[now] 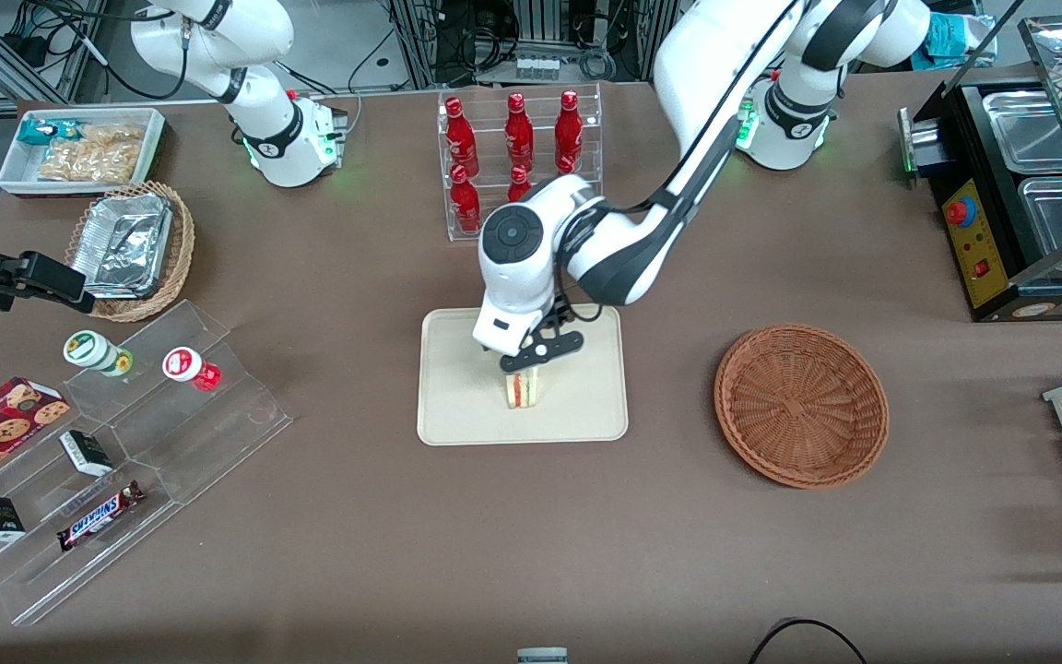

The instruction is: Place sandwich from basket to tray

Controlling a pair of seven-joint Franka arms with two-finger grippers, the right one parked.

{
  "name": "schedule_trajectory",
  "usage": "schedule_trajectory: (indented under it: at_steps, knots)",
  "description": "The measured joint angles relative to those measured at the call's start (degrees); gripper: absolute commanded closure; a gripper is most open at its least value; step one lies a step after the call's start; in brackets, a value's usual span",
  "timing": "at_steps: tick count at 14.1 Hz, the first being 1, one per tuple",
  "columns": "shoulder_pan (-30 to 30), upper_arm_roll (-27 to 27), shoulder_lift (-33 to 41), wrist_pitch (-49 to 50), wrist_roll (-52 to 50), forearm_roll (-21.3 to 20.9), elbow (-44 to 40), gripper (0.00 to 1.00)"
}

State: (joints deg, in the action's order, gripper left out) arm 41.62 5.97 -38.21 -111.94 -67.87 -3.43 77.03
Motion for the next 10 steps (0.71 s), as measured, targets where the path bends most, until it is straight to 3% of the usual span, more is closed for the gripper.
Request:
schedule_trajectory:
  at_steps: [4, 10]
  knots:
    - [-4.4, -1.3, 6.0, 7.3, 3.2, -0.1, 1.5, 0.0]
    - [-14.3, -1.5, 13.1, 7.5, 14.5, 1.0, 10.5, 0.0]
